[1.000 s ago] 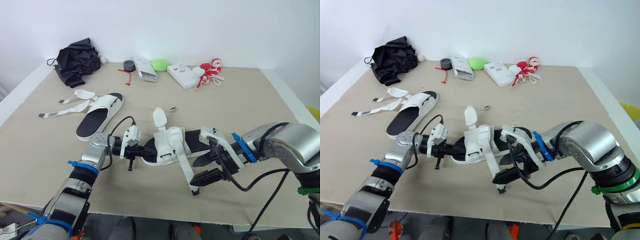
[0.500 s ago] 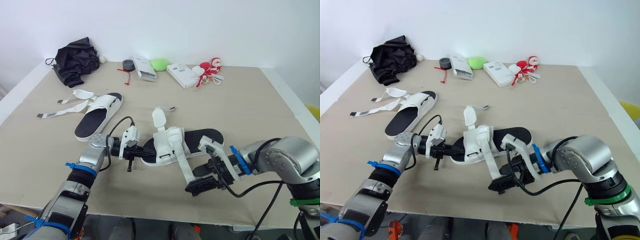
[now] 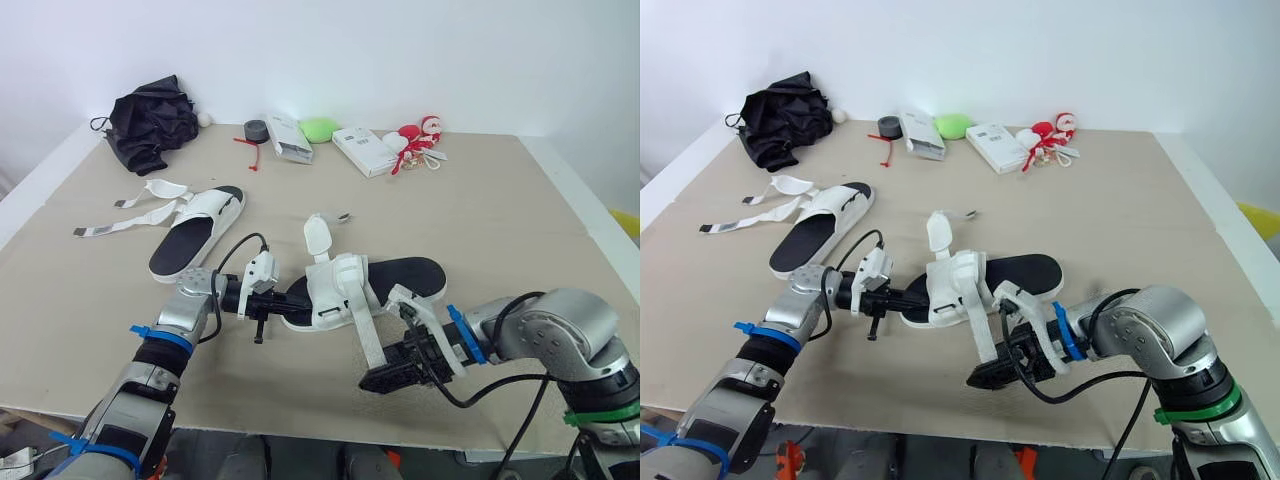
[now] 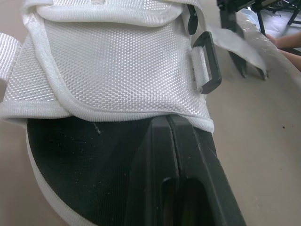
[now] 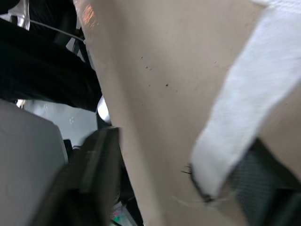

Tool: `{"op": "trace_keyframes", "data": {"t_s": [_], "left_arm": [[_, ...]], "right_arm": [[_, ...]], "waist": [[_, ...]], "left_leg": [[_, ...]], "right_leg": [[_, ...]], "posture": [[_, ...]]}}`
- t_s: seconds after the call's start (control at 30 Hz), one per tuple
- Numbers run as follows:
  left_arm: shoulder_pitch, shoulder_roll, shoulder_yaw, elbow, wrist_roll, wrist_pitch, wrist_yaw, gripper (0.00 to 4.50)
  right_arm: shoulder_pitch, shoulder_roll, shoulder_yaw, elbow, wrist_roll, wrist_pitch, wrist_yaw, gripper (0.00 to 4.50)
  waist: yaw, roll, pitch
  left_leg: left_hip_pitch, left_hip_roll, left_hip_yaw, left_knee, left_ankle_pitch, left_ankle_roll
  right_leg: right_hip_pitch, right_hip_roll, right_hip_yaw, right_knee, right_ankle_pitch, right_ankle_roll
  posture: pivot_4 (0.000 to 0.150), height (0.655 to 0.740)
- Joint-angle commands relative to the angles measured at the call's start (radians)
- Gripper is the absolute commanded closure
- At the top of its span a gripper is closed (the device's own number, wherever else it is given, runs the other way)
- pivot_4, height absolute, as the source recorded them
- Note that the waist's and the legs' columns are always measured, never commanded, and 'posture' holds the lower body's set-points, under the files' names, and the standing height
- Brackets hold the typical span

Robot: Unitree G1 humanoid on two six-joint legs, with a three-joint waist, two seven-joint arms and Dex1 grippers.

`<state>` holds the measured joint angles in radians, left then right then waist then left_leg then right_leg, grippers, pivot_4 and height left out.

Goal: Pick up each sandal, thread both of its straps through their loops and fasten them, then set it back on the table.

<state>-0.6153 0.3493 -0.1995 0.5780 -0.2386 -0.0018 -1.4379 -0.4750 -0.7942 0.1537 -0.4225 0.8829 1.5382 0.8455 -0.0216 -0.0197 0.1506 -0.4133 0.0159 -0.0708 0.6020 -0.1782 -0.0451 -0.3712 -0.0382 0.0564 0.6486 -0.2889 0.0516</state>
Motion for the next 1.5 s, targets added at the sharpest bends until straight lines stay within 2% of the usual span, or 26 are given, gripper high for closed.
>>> {"op": "trace_keyframes", "data": {"t_s": [0.03, 0.07, 0.1, 0.13, 0.17, 0.43, 0.57, 0.87, 1.03, 1.33, 1.5], "left_arm": [[0.068, 0.03, -0.066, 0.096, 0.099, 0.048, 0.034, 4.5], [0.068, 0.029, -0.066, 0.096, 0.099, 0.048, 0.034, 4.5], [0.068, 0.029, -0.066, 0.097, 0.099, 0.048, 0.035, 4.5], [0.068, 0.029, -0.066, 0.097, 0.099, 0.048, 0.035, 4.5], [0.068, 0.029, -0.066, 0.097, 0.099, 0.048, 0.034, 4.5], [0.066, 0.025, -0.067, 0.101, 0.098, 0.047, 0.035, 4.5], [0.063, 0.025, -0.067, 0.108, 0.1, 0.044, 0.033, 4.5], [0.052, 0.021, -0.072, 0.121, 0.105, 0.031, 0.032, 4.5], [0.072, 0.026, -0.068, 0.102, 0.101, 0.03, 0.039, 4.5], [0.097, 0.027, -0.063, 0.073, 0.096, 0.041, 0.052, 4.5], [0.098, 0.025, -0.063, 0.069, 0.095, 0.046, 0.058, 4.5]], "right_arm": [[0.0, -0.012, -0.043, 0.001, 0.026, -0.01, 0.01, 2.89], [0.0, -0.018, -0.045, 0.001, 0.029, -0.014, 0.017, 3.05], [-0.001, -0.025, -0.047, 0.003, 0.032, -0.018, 0.023, 3.69], [-0.001, -0.03, -0.049, 0.003, 0.036, -0.023, 0.031, 3.85], [-0.001, -0.035, -0.053, 0.004, 0.042, -0.029, 0.04, 4.44], [-0.058, -0.11, -0.104, 0.002, 0.133, -0.057, 0.159, 4.44], [-0.221, -0.078, -0.138, 0.135, 0.169, -0.011, 0.166, 4.44], [-0.607, 0.033, 0.047, 0.593, -0.039, -0.058, 0.171, 4.44], [-0.682, 0.062, 0.199, 0.707, -0.134, -0.116, 0.254, 4.44], [-0.714, 0.092, 0.33, 0.765, -0.212, -0.145, 0.365, 4.44], [-0.75, 0.112, 0.348, 0.815, -0.25, -0.147, 0.417, 4.44]], "waist": [[0.0, 0.0, 0.0], [0.0, 0.0, 0.0], [0.0, 0.0, 0.0], [0.0, 0.0, 0.0], [0.0, 0.0, 0.0], [0.0, 0.0, 0.0], [0.0, 0.0, 0.0], [0.0, 0.003, 0.0], [0.0, 0.004, 0.0], [-0.002, 0.006, -0.001], [-0.002, 0.007, -0.001]], "left_leg": [[0.0, 0.0, 0.0, 0.0, 0.0, 0.0], [0.0, 0.0, 0.0, 0.0, 0.0, 0.0], [0.0, 0.0, 0.0, 0.0, 0.0, 0.0], [0.0, 0.0, 0.0, 0.0, 0.0, 0.0], [0.0, 0.0, 0.0, 0.0, 0.0, 0.0], [0.0, 0.0, 0.0, 0.0, 0.0, 0.0], [0.0, 0.0, 0.0, 0.0, 0.0, 0.0], [0.0, 0.001, 0.001, 0.0, 0.0, 0.0], [-0.001, 0.0, 0.0, 0.0, 0.001, 0.001], [0.0, 0.001, 0.0, 0.0, 0.001, 0.001], [0.0, 0.001, 0.0, 0.0, 0.001, 0.001]], "right_leg": [[0.0, 0.0, 0.0, 0.0, 0.0, 0.0], [0.0, 0.0, 0.0, 0.0, 0.0, 0.0], [0.0, 0.0, 0.0, 0.0, 0.0, 0.0], [0.0, 0.0, 0.0, 0.0, 0.0, 0.0], [0.0, 0.0, 0.0, 0.0, 0.0, 0.0], [0.0, 0.0, 0.0, 0.0, 0.0, 0.0], [0.0, 0.0, 0.0, 0.0, 0.0, 0.0], [0.0, 0.001, 0.0, 0.0, 0.001, -0.002], [-0.001, 0.001, 0.0, 0.0, 0.001, -0.001], [-0.001, 0.002, 0.001, 0.001, 0.002, -0.001], [0.0, 0.002, 0.001, 0.002, 0.002, -0.001]], "posture": [[0.15, 0.738], [0.15, 0.738], [0.15, 0.738], [0.15, 0.738], [0.15, 0.738], [0.15, 0.738], [0.15, 0.738], [0.15, 0.738], [0.15, 0.738], [0.15, 0.738], [0.15, 0.738]]}}
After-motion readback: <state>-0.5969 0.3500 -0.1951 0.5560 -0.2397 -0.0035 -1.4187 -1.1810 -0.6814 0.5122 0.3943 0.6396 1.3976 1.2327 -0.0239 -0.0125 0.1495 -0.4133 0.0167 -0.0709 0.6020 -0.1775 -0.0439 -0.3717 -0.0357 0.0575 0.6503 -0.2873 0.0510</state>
